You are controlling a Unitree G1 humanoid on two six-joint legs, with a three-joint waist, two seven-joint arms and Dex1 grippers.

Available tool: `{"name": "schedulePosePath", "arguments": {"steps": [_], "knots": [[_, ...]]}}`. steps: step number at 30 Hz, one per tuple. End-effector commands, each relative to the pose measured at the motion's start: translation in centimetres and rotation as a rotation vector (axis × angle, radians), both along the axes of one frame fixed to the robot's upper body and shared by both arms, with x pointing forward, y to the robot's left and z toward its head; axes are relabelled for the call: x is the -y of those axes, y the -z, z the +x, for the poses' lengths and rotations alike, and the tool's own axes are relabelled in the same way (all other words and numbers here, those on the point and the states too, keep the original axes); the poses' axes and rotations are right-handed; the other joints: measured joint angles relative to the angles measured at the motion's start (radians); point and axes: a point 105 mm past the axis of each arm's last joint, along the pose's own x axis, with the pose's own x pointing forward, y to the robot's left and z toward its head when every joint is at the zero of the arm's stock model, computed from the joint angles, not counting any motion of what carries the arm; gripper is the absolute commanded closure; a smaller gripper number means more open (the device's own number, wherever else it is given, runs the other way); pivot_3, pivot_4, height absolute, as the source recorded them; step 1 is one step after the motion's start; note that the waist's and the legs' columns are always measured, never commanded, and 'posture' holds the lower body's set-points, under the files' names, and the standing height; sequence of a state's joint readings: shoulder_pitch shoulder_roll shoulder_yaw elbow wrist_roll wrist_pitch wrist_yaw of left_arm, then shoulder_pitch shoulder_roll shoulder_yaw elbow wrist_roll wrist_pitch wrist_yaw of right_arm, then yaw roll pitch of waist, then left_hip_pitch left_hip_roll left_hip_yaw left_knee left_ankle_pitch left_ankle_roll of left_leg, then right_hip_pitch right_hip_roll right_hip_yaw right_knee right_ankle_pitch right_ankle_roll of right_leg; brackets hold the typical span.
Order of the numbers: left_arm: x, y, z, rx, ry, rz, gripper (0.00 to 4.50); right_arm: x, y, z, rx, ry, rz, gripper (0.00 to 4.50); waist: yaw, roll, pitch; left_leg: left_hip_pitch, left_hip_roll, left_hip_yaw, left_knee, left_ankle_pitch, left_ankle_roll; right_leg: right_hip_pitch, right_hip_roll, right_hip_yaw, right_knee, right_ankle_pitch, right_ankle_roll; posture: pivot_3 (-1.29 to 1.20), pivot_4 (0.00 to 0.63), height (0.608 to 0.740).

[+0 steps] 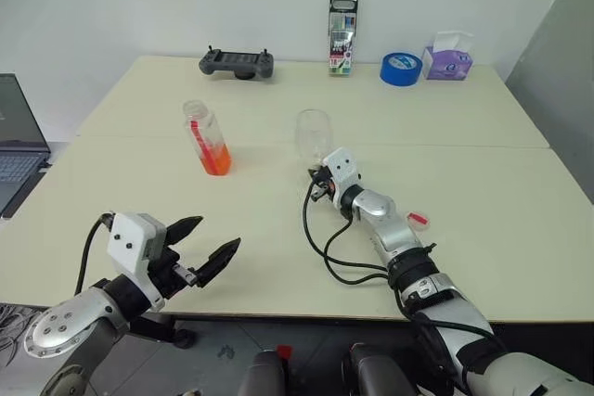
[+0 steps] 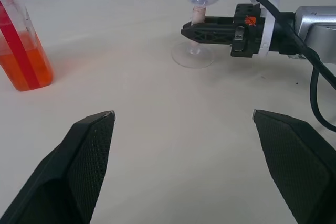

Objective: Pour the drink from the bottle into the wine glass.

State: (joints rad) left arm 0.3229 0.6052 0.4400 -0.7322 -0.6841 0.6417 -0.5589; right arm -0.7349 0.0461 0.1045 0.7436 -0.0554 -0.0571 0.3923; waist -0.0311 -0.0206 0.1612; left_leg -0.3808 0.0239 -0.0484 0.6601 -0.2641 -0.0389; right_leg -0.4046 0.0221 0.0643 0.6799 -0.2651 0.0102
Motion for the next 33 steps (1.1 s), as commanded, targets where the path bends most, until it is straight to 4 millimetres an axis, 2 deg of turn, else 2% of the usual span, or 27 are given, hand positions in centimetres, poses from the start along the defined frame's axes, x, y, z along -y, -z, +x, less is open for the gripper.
{"name": "schedulePosePath", "arguments": {"steps": [1, 4, 11, 20, 30, 31, 33], "knots": [[-0.4, -1.1, 0.2, 0.056, -0.008, 0.009, 0.0, -1.4, -0.5, -0.3, 0.045, -0.04, 0.054, 4.35, -0.007, 0.001, 0.0, 0.0, 0.001, 0.001, 0.0, 0.0, 0.0, 0.0, 0.0, 0.001, 0.0, 0.0, 0.0, 0.0, 0.15, 0.74], [-0.7, -1.2, 0.4, 0.064, -0.013, 0.014, 0.0, -2.9, -3.0, 0.4, 0.153, -0.021, 0.093, 4.35, -0.024, 0.001, 0.002, 0.0, 0.003, 0.001, -0.001, 0.0, 0.0, -0.002, 0.002, 0.001, 0.0, 0.0, 0.0, 0.0, 0.15, 0.74], [-0.8, -1.7, 1.0, 0.079, -0.004, 0.027, 0.0, -5.5, -4.3, 0.7, 0.157, -0.022, 0.127, 4.35, -0.03, 0.001, 0.004, -0.001, 0.004, 0.0, -0.003, 0.0, 0.0, -0.003, 0.004, 0.001, 0.0, 0.002, -0.005, 0.0, 0.15, 0.74], [-1.0, -1.8, 1.1, 0.077, 0.001, 0.042, 0.0, -6.5, -3.7, 0.4, 0.118, -0.03, 0.126, 4.35, -0.03, 0.002, 0.006, -0.001, 0.004, 0.001, -0.004, 0.0, 0.0, -0.004, 0.004, 0.001, 0.0, 0.001, -0.004, 0.0, 0.15, 0.74], [-0.9, -2.0, 1.5, 0.078, 0.017, 0.045, 0.0, -5.8, -1.5, 0.5, 0.031, 0.003, 0.1, 4.35, -0.03, 0.002, 0.007, -0.001, 0.004, 0.001, -0.004, 0.0, 0.0, -0.004, 0.004, 0.001, 0.0, 0.001, -0.003, 0.0, 0.15, 0.74], [-0.9, -2.0, 1.5, 0.077, 0.019, 0.045, 0.0, -5.7, -1.5, 0.5, 0.025, 0.001, 0.106, 3.62, -0.03, 0.002, 0.007, -0.001, 0.004, 0.0, -0.004, 0.0, 0.0, -0.004, 0.004, 0.001, 0.0, 0.0, -0.002, 0.0, 0.15, 0.74], [-0.9, -2.0, 1.5, 0.076, 0.023, 0.045, 0.0, -5.7, -1.4, 0.4, 0.022, -0.004, 0.112, 2.94, -0.03, 0.002, 0.008, -0.001, 0.004, 0.0, -0.004, 0.0, 0.0, -0.004, 0.004, 0.001, 0.0, 0.0, -0.002, 0.0, 0.15, 0.74]]}}
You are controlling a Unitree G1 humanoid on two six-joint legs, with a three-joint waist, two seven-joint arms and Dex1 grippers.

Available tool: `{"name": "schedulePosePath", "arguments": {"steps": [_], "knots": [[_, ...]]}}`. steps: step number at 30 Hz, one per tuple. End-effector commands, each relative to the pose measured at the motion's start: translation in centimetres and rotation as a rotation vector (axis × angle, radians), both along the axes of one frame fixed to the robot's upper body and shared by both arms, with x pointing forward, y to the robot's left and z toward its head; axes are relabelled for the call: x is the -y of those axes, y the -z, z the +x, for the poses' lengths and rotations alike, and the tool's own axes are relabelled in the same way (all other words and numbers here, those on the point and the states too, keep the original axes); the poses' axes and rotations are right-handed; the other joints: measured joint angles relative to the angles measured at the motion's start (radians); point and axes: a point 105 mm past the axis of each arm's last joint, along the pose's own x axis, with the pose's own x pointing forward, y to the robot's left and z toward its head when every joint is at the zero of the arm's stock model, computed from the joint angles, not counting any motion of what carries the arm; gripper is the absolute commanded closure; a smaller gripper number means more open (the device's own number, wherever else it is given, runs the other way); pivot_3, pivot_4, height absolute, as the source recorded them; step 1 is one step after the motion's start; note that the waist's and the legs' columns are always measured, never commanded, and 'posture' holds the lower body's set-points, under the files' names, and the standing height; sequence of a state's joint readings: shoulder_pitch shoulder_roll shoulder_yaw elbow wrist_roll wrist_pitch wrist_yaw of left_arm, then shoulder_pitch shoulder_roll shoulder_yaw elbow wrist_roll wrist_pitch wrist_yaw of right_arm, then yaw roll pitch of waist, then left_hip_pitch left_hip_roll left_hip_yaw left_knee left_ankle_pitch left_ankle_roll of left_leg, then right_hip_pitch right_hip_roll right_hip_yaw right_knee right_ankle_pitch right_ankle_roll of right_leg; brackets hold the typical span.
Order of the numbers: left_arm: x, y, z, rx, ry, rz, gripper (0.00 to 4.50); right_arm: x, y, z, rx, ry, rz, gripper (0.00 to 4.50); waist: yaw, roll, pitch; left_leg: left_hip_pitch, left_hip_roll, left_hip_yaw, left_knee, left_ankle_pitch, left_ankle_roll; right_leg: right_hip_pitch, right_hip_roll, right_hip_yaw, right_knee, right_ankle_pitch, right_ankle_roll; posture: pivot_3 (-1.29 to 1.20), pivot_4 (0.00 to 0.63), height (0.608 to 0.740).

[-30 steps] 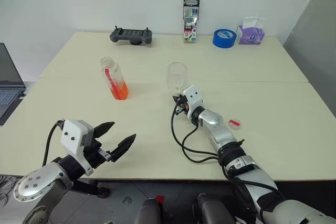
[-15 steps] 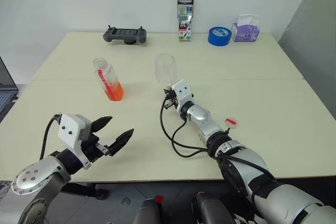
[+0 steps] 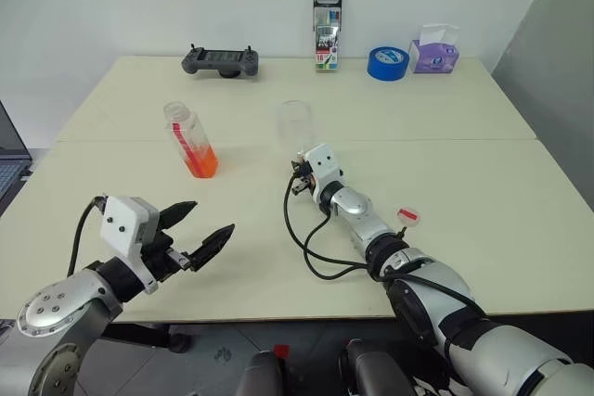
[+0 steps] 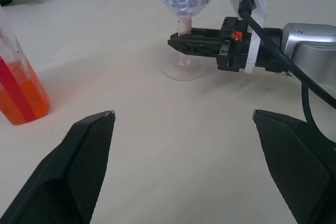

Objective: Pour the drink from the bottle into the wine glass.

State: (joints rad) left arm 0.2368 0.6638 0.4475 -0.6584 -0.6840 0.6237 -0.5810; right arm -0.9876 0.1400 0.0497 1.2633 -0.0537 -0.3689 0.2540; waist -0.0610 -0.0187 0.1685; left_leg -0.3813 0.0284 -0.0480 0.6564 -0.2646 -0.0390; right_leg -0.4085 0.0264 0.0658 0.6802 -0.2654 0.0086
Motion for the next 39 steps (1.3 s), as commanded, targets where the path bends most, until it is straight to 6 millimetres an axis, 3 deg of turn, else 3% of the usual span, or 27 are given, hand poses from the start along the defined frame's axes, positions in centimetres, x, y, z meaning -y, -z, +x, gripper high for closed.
{"name": "schedulePosePath", "arguments": {"steps": [1, 9, 14, 19, 23, 27, 31, 35, 39], "knots": [[0.0, -0.7, 0.0, 0.028, 0.015, 0.012, 0.0, -2.5, -1.0, -0.8, -0.006, -0.046, 0.066, 2.62, 0.0, 0.0, 0.001, 0.0, 0.0, 0.0, 0.0, 0.0, 0.0, 0.0, 0.0, 0.0, 0.0, 0.0, 0.0, 0.0, 0.15, 0.74], [0.0, -0.7, 0.3, 0.027, 0.026, 0.013, 0.0, -2.2, -0.8, -0.9, 0.012, -0.047, 0.048, 0.01, 0.0, 0.0, 0.002, 0.0, 0.0, 0.0, -0.001, 0.0, 0.0, 0.0, 0.0, 0.0, 0.0, 0.0, 0.0, 0.0, 0.15, 0.74], [-0.3, -0.6, 0.6, 0.025, 0.025, 0.016, 0.0, -1.2, -0.5, -0.9, 0.041, -0.056, 0.024, 0.01, -0.001, 0.0, 0.003, 0.0, 0.0, 0.0, -0.001, 0.0, 0.0, -0.001, 0.0, 0.0, 0.0, 0.0, 0.0, 0.0, 0.15, 0.74], [-2.5, -0.6, 1.3, 0.038, -0.035, 0.057, 0.0, 1.2, 0.3, -1.1, 0.082, -0.076, -0.006, 0.01, 0.0, 0.0, 0.003, 0.0, 0.0, 0.0, -0.002, 0.0, 0.0, -0.001, 0.0, 0.0, 0.0, 0.0, 0.0, 0.0, 0.15, 0.74], [-4.5, -1.0, 2.4, 0.065, -0.098, 0.087, 0.0, 5.7, -0.2, -1.9, 0.148, -0.112, -0.03, 0.01, 0.011, 0.0, 0.005, -0.001, 0.0, 0.0, -0.003, 0.0, 0.0, -0.001, 0.0, 0.0, -0.001, 0.0, 0.0, 0.0, 0.15, 0.74], [-4.9, -1.3, 4.0, 0.115, -0.179, 0.06, 0.0, 8.9, -2.6, -4.1, 0.19, -0.174, -0.05, 0.01, 0.012, -0.001, 0.009, -0.001, -0.002, 0.001, -0.003, 0.0, 0.0, -0.001, -0.004, 0.001, -0.001, -0.001, 0.001, 0.0, 0.15, 0.74], [-4.9, -1.3, 5.4, 0.159, -0.257, 0.03, 0.0, 10.5, -5.4, -6.4, 0.196, -0.239, -0.077, 0.01, 0.001, -0.002, 0.011, 0.0, 0.0, 0.0, -0.004, 0.0, 0.0, -0.002, -0.003, 0.003, -0.001, 0.0, 0.001, 0.0, 0.15, 0.74], [-5.3, -1.1, 6.7, 0.187, -0.346, 0.002, 0.0, 10.7, -8.8, -9.2, 0.195, -0.356, -0.082, 0.01, 0.004, -0.002, 0.012, 0.001, -0.001, 0.0, -0.008, 0.0, 0.0, -0.002, -0.003, 0.001, -0.001, 0.0, 0.001, 0.0, 0.15, 0.74], [-6.6, -0.9, 7.6, 0.198, -0.444, -0.011, 0.0, 10.0, -10.7, -12.4, 0.156, -0.52, -0.1, 0.01, 0.006, -0.005, 0.013, 0.001, 0.0, -0.001, -0.009, 0.0, 0.0, -0.002, -0.002, -0.002, -0.001, -0.001, 0.001, 0.0, 0.15, 0.74]]}}
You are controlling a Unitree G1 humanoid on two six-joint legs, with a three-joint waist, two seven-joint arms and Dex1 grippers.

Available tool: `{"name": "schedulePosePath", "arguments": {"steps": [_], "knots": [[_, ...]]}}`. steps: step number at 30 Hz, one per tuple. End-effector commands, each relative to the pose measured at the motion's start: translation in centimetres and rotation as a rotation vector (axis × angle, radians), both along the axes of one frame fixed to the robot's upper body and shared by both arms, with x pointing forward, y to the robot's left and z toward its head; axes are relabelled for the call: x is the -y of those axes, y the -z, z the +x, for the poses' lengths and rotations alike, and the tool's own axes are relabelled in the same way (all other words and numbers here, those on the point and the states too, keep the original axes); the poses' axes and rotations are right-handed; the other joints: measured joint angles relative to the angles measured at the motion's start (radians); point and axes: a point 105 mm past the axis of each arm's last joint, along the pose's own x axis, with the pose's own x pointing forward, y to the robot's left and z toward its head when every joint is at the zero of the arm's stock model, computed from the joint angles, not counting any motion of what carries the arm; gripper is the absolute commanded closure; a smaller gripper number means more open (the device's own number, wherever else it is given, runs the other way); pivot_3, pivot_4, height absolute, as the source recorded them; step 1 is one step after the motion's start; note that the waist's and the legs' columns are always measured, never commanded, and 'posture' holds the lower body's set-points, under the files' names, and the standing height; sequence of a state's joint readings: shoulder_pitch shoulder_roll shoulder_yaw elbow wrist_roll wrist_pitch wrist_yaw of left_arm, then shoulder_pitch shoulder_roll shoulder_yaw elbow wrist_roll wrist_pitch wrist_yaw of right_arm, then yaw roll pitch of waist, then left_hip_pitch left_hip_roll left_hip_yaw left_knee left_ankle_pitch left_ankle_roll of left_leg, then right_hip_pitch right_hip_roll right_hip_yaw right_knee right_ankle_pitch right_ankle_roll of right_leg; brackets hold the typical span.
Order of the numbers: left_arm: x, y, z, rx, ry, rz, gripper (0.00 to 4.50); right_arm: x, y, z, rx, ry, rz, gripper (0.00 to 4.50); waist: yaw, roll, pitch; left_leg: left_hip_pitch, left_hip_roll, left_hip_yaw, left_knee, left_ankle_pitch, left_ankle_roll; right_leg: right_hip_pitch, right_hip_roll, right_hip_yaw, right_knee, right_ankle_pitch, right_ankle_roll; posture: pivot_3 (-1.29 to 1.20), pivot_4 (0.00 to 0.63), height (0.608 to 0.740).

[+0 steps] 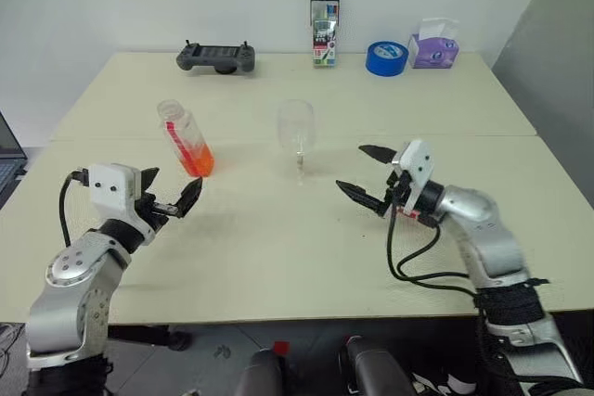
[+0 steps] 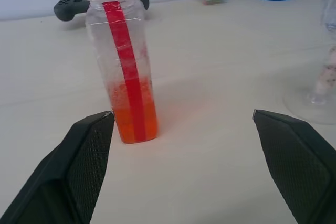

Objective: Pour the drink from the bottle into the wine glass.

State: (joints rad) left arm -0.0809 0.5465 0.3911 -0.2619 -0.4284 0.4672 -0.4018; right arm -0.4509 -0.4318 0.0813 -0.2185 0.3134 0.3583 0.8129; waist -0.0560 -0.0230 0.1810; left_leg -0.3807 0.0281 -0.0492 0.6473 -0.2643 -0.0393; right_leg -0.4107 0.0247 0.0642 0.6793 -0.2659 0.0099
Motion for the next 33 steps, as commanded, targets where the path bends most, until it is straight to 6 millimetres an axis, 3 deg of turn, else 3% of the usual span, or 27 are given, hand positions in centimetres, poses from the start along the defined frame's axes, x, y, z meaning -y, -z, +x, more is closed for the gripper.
{"name": "schedulePosePath", "arguments": {"steps": [1, 4, 10, 28, 33], "knots": [[-1.1, -0.9, 0.6, 0.059, -0.082, 0.009, 0.0, -0.8, -2.3, -3.3, -0.007, -0.17, -0.023, 0.01, 0.002, -0.001, 0.0, 0.0, 0.0, 0.0, 0.0, 0.0, 0.0, 0.0, 0.0, 0.0, 0.0, 0.0, 0.0, 0.0, 0.15, 0.74], [-1.5, -0.8, 1.2, 0.068, -0.102, 0.001, 0.0, -0.6, -2.5, -5.1, -0.046, -0.239, -0.062, 0.01, 0.005, -0.002, 0.001, -0.001, -0.001, 0.0, 0.0, 0.0, 0.0, 0.0, -0.001, 0.0, -0.001, 0.0, 0.0, 0.0, 0.15, 0.74], [-0.8, -0.8, 3.0, 0.078, -0.08, -0.004, 0.0, -0.7, -2.8, -6.6, -0.097, -0.286, -0.056, 0.01, 0.012, -0.004, 0.002, -0.001, -0.002, 0.001, 0.0, 0.0, 0.0, 0.0, -0.002, 0.0, -0.002, 0.0, 0.0, 0.0, 0.15, 0.74], [-0.7, -0.7, 6.5, 0.088, -0.029, 0.016, 0.0, -0.5, -2.4, -6.7, -0.087, -0.21, -0.03, 0.01, 0.019, -0.005, 0.002, -0.002, -0.002, 0.0, 0.0, 0.0, 0.0, 0.0, -0.002, -0.001, -0.002, 0.0, 0.0, 0.0, 0.15, 0.74], [0.0, -0.7, 8.6, 0.092, -0.014, 0.017, 0.0, -0.3, -2.7, -6.4, -0.076, -0.195, -0.031, 0.01, 0.025, -0.005, 0.002, -0.002, -0.002, -0.001, 0.0, 0.0, 0.0, 0.0, -0.001, -0.002, -0.002, 0.0, 0.0, 0.0, 0.15, 0.74]]}}
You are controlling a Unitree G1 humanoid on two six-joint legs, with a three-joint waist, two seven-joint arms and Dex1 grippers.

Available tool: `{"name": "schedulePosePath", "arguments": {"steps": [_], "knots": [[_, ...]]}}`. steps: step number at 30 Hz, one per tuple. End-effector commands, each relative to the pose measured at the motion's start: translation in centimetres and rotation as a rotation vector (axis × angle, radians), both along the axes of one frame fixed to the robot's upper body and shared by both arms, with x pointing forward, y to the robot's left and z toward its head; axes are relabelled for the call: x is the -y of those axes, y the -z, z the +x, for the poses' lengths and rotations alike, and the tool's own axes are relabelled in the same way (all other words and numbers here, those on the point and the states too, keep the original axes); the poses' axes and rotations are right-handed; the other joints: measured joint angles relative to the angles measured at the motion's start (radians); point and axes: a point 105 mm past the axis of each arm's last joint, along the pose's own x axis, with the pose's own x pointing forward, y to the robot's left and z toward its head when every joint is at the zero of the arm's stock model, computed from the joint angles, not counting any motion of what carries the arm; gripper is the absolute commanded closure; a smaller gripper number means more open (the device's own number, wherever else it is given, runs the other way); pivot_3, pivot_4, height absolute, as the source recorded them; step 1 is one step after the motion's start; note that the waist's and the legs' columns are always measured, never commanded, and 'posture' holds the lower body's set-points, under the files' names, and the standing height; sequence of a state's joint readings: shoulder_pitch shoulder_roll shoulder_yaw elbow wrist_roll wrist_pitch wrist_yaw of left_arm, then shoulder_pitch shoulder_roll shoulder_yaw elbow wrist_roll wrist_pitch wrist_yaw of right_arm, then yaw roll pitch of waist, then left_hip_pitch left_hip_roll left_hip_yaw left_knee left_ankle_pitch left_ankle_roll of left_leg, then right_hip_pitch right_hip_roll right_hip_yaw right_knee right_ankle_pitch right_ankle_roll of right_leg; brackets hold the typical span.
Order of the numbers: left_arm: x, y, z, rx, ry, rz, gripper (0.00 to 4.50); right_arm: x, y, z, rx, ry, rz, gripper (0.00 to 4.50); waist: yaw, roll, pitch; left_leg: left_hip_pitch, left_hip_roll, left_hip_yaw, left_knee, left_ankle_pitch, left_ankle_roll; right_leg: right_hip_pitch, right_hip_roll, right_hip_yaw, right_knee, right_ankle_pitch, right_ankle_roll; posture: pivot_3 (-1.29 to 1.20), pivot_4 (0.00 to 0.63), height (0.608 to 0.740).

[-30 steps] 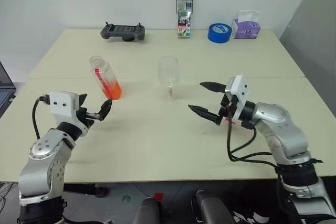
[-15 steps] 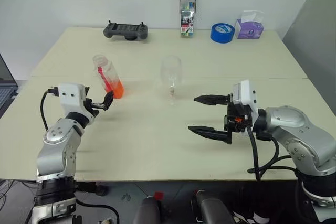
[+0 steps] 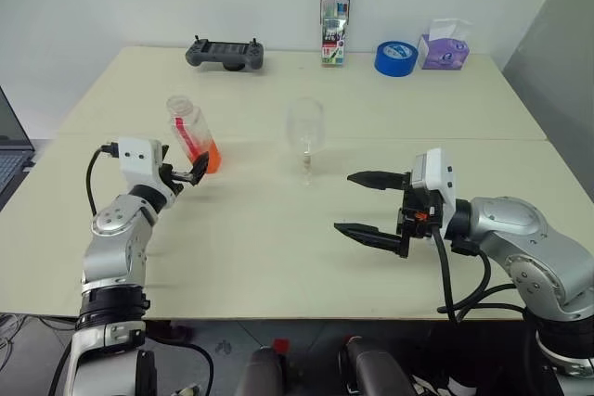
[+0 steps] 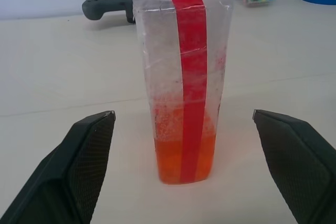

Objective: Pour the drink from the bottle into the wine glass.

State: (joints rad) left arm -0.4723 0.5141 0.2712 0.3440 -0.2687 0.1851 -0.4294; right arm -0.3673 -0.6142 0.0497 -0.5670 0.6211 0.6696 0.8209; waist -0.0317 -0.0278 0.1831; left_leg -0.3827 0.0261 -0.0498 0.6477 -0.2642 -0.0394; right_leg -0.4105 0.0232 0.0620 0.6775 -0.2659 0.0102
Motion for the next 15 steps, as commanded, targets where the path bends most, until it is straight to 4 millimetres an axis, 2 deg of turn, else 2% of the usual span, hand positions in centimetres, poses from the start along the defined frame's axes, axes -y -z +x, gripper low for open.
{"name": "schedulePosePath", "arguments": {"steps": [1, 7, 13, 15], "knots": [[0.5, -1.3, 1.1, 0.054, 0.017, 0.024, 0.0, 0.2, -1.6, -0.2, 0.069, 0.004, 0.02, 0.01, 0.0, 0.0, 0.0, 0.0, 0.0, 0.0, 0.0, 0.0, 0.0, 0.0, 0.0, 0.0, 0.0, 0.0, 0.0, 0.0, 0.15, 0.74], [0.9, -0.8, 2.8, 0.048, 0.02, 0.023, 0.0, 0.3, -1.9, 0.0, 0.067, 0.027, 0.024, 0.01, 0.001, 0.0, 0.0, 0.0, 0.0, 0.001, 0.0, 0.0, 0.0, 0.0, 0.0, 0.0, 0.0, 0.0, 0.0, 0.0, 0.15, 0.74], [1.0, -0.8, 3.8, 0.054, 0.023, 0.013, 0.0, 0.2, -2.1, 0.0, 0.067, 0.039, 0.027, 0.01, 0.0, 0.0, 0.0, -0.001, 0.0, -0.001, 0.0, 0.0, 0.0, 0.0, 0.0, -0.002, 0.0, 0.0, 0.0, 0.0, 0.15, 0.74], [0.8, -0.7, 3.9, 0.048, 0.021, 0.005, 0.39, 0.2, -2.1, 0.1, 0.066, 0.046, 0.03, 0.0, 0.0, 0.0, 0.0, -0.001, 0.0, -0.001, 0.0, 0.0, 0.0, 0.0, 0.0, -0.002, 0.0, 0.0, 0.0, 0.0, 0.15, 0.74]]}}
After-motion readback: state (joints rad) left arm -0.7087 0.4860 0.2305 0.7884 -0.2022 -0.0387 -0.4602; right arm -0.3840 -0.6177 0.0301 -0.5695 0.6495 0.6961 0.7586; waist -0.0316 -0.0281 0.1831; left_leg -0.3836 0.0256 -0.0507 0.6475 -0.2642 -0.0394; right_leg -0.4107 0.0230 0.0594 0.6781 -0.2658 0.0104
